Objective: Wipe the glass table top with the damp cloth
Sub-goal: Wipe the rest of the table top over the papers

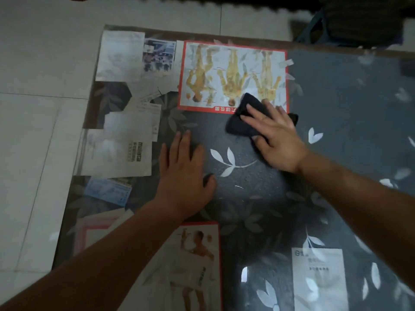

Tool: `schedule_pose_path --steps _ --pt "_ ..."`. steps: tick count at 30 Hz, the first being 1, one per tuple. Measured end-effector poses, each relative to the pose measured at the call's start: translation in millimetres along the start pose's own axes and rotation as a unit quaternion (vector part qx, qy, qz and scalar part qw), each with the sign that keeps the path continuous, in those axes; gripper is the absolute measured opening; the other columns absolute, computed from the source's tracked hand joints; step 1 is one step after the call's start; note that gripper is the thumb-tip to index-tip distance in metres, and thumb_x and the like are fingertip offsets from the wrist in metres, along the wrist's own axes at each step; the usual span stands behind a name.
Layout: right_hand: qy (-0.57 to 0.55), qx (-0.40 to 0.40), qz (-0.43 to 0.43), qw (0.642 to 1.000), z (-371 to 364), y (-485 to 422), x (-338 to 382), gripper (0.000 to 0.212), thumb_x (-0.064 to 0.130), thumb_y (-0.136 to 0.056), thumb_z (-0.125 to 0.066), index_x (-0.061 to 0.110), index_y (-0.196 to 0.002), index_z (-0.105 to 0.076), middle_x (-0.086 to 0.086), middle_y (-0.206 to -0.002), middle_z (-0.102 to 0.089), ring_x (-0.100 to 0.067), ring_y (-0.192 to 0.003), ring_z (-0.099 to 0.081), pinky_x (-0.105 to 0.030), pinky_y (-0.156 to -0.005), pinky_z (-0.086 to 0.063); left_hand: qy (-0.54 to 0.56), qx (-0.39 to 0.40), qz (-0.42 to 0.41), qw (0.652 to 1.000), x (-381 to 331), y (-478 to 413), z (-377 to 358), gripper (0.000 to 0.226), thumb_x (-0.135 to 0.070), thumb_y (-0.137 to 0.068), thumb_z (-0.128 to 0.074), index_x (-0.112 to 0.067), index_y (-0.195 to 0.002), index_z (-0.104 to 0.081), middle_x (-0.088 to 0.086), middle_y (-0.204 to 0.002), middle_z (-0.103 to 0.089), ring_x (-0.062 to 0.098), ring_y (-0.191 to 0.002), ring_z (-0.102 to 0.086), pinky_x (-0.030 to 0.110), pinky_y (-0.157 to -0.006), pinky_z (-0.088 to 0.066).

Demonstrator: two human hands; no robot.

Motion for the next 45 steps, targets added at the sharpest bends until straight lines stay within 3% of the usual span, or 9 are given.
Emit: schedule_pose_path --steps 2,7,14,21,27,31,34,39,45 --pt "0.001 -0.018 -0.014 1.0 -11 26 19 0.058 0.032 -0.093 -0.036 0.031 -0.151 -0.037 0.009 -0.162 -0.025 -0.026 -0.154 -0.005 -0.057 -0.122 -0.008 -0.001 0.014 -0.003 1.0 -4 7 -2 0.064 -0.049 -0.082 -0.049 -0.02 -0.139 -0.042 0.015 -0.16 -0.019 0.033 -0.149 -0.01 0.059 -0.118 -0.009" --pt "-0.003 0.051 0.088 0.995 -22 111 31 0.057 0.027 -0.094 -0.037 0.03 -0.15 -0.038 0.009 -0.162 -0.026 -0.023 -0.154 -0.005 -0.054 -0.123 -0.007 -0.024 0.033 0.011 0.999 -8 32 -1 0.061 -0.047 -0.088 -0.043 -0.03 -0.146 -0.035 0.011 -0.16 -0.02 0.031 -0.148 -0.01 0.06 -0.117 -0.011" --pt "-0.015 -0.046 -0.097 0.994 -7 65 -14 0.057 0.03 -0.097 -0.035 0.029 -0.154 -0.032 0.004 -0.164 -0.024 -0.027 -0.154 -0.005 -0.052 -0.124 -0.003 -0.041 0.053 0.012 0.998 -5 45 -9 0.06 -0.051 -0.089 -0.041 -0.037 -0.147 -0.034 0.007 -0.162 -0.018 0.028 -0.15 -0.009 0.055 -0.119 -0.012" --pt "0.026 -0.008 -0.003 1.0 -27 153 24 0.057 0.026 -0.092 -0.038 0.022 -0.149 -0.04 0.0 -0.161 -0.032 -0.032 -0.152 -0.017 -0.055 -0.122 -0.014 -0.036 0.039 -0.007 0.999 0 51 -13 0.058 -0.05 -0.09 -0.035 -0.04 -0.148 -0.034 0.004 -0.163 -0.016 0.026 -0.15 -0.008 0.051 -0.118 -0.01" --pt "-0.023 -0.1 -0.215 0.971 -31 99 48 0.057 0.022 -0.098 -0.04 0.028 -0.154 -0.031 0.006 -0.165 -0.02 -0.027 -0.154 -0.006 -0.047 -0.124 0.001 -0.04 0.033 -0.065 0.997 18 53 -22 0.057 -0.046 -0.094 -0.03 -0.04 -0.15 -0.028 0.002 -0.164 -0.011 0.026 -0.15 -0.005 0.048 -0.114 -0.01" --pt "0.007 -0.051 -0.098 0.994 -59 146 112 0.059 0.022 -0.094 -0.041 0.024 -0.152 -0.036 0.003 -0.163 -0.026 -0.028 -0.153 -0.011 -0.05 -0.124 -0.006 -0.018 0.035 -0.084 0.996 21 55 -22 0.057 -0.042 -0.094 -0.028 -0.037 -0.151 -0.03 0.002 -0.165 -0.008 0.026 -0.15 -0.004 0.046 -0.114 -0.007" --pt "0.018 -0.024 -0.074 0.997 -56 157 100 0.057 0.022 -0.093 -0.042 0.022 -0.15 -0.039 0.002 -0.162 -0.029 -0.029 -0.153 -0.014 -0.052 -0.123 -0.01 -0.018 0.069 -0.101 0.992 23 55 -24 0.061 -0.041 -0.094 -0.024 -0.037 -0.154 -0.016 0.003 -0.165 0.007 0.024 -0.15 0.01 0.048 -0.116 0.001" --pt "-0.005 -0.117 -0.259 0.959 -39 92 76 0.059 0.023 -0.095 -0.04 0.026 -0.153 -0.033 0.004 -0.164 -0.025 -0.028 -0.153 -0.011 -0.05 -0.124 -0.006 -0.014 0.075 -0.109 0.991 24 53 -27 0.063 -0.041 -0.095 -0.024 -0.035 -0.155 -0.007 0.003 -0.164 0.014 0.024 -0.149 0.018 0.051 -0.118 0.009" --pt "0.029 -0.03 -0.078 0.996 -58 140 110 0.06 0.023 -0.091 -0.042 0.02 -0.151 -0.038 0.001 -0.163 -0.027 -0.028 -0.153 -0.012 -0.05 -0.124 -0.009 -0.019 0.083 -0.11 0.99 24 51 -28 0.063 -0.038 -0.097 -0.025 -0.033 -0.155 -0.002 0.004 -0.163 0.018 0.024 -0.148 0.023 0.053 -0.118 0.01"
Point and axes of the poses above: each hand's wrist, its own y-axis away from the middle knuckle, its own z-axis out of the back of the hand, x = y × z, the point moved 5 cm from there along -y, towards the middle knuckle
